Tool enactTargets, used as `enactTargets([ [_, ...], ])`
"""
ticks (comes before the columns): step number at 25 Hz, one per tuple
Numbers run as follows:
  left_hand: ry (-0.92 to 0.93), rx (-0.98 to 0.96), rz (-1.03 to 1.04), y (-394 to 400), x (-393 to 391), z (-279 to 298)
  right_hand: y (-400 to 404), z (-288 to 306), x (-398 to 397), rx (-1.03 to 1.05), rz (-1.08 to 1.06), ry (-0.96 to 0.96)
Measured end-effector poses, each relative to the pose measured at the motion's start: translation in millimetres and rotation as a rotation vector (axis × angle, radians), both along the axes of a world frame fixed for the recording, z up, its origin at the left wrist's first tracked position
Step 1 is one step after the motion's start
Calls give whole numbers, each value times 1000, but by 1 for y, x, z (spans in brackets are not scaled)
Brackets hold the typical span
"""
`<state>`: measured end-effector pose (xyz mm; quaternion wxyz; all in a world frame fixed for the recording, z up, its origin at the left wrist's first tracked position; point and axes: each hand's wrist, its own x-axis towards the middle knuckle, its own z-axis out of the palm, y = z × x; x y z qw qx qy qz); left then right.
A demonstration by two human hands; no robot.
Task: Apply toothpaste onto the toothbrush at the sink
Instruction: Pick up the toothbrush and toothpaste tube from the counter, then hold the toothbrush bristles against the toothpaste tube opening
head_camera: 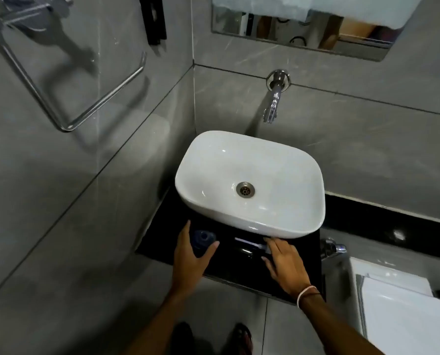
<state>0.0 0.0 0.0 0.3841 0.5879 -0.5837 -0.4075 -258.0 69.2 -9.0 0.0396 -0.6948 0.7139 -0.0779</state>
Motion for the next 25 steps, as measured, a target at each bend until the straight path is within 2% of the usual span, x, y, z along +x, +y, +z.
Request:
enactTargets([
  [3, 36, 73, -1, -4, -6, -9, -11, 1, 0, 27, -24, -6],
  [5, 31, 102, 3, -2, -8, -15, -10, 3, 3, 5, 23, -84],
  [9, -77, 46, -21, 0, -2, -16, 4, 30, 13, -108, -17, -602],
  [11, -180, -15, -42, -1, 0, -13, 1, 55, 24, -184, -15, -716],
  [14, -321, -176, -75, -2, 6, -12, -16, 92, 39, -258, 138, -690],
  [17, -389, -222, -91, -1, 9, -12, -37, 113, 49, -176, 290, -586],
  [21, -357, -223, -100, -3, 10, -17, -58, 126, 56, -112, 411, -406],
  [25, -309, -225, -100, -3, 10, -19, -68, 137, 62, -98, 438, -350],
])
